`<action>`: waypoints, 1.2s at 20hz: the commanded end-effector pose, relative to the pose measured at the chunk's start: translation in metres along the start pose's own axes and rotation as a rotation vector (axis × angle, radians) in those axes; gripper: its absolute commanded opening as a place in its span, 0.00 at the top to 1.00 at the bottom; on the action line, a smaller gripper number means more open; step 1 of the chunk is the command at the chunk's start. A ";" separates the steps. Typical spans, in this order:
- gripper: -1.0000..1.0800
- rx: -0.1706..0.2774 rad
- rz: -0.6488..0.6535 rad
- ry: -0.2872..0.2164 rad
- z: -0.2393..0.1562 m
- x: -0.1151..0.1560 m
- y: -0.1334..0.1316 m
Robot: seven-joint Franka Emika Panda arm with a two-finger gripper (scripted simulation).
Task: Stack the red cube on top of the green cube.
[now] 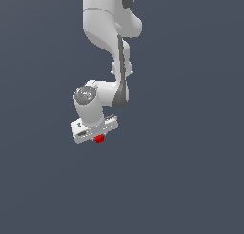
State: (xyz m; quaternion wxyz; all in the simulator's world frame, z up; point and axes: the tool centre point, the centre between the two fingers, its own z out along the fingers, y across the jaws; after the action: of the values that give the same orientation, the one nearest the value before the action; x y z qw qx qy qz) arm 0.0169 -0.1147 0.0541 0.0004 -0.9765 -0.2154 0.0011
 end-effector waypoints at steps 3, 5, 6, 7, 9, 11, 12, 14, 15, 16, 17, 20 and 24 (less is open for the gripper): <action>1.00 -0.001 0.000 0.002 -0.033 0.000 0.000; 1.00 -0.001 0.000 0.002 -0.045 0.000 0.000; 1.00 -0.001 0.000 0.002 -0.050 0.000 0.000; 1.00 -0.001 0.000 0.002 -0.054 0.000 0.000; 1.00 -0.001 0.000 0.002 -0.061 0.000 0.000; 1.00 -0.001 0.000 0.002 -0.065 0.001 0.001; 1.00 -0.001 0.000 0.002 -0.065 0.001 0.001; 1.00 -0.002 0.000 0.003 -0.064 0.001 0.001; 1.00 -0.002 0.000 0.003 -0.064 0.001 0.001; 1.00 -0.002 0.000 0.003 -0.064 0.000 0.001; 1.00 -0.002 0.000 0.003 -0.063 -0.001 0.002; 1.00 -0.002 0.000 0.003 -0.059 -0.010 0.006; 1.00 -0.002 0.000 0.003 -0.049 -0.030 0.016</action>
State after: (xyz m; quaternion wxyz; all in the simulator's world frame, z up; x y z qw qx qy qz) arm 0.0020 -0.1337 0.1071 0.0000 -0.9763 -0.2163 -0.0005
